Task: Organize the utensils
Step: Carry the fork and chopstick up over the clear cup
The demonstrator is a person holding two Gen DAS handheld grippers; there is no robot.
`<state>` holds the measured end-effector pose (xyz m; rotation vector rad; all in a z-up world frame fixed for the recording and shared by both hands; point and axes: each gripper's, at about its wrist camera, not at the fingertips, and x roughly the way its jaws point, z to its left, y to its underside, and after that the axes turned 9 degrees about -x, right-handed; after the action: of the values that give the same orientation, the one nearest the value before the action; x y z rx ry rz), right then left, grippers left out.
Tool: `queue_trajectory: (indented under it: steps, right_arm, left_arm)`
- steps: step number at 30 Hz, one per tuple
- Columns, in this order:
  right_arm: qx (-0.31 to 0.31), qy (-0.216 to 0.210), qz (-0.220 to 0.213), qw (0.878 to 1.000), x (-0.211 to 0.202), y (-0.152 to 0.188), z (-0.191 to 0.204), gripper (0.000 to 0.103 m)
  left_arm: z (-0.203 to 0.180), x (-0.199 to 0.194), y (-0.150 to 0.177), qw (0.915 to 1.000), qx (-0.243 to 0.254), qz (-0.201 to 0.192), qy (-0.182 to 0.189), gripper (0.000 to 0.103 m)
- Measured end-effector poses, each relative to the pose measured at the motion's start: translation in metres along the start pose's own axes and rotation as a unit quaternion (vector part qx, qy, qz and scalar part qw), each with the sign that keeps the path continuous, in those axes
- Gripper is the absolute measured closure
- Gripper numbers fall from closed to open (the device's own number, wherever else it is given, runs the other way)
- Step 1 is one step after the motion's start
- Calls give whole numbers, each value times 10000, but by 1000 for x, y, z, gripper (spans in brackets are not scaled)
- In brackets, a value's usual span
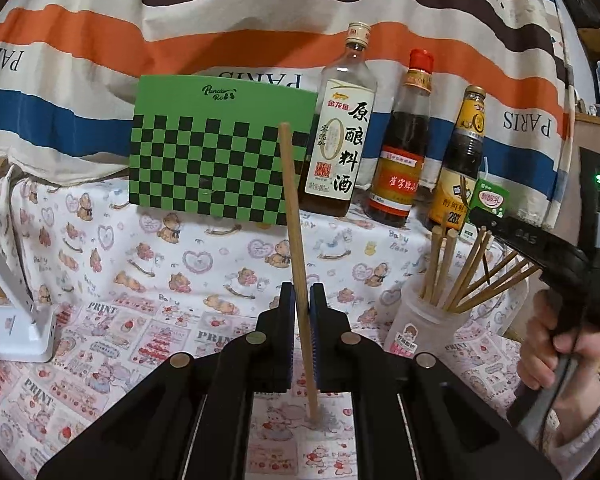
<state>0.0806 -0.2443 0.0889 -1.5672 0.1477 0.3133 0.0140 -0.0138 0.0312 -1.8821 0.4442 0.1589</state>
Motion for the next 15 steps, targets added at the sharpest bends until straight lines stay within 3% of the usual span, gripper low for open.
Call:
queue_trajectory:
  steps: [15]
  right_arm:
    - [-131, 232, 142, 9995, 29, 6, -5, 99]
  left_arm:
    - [-3, -3, 0, 10000, 19, 35, 72, 97]
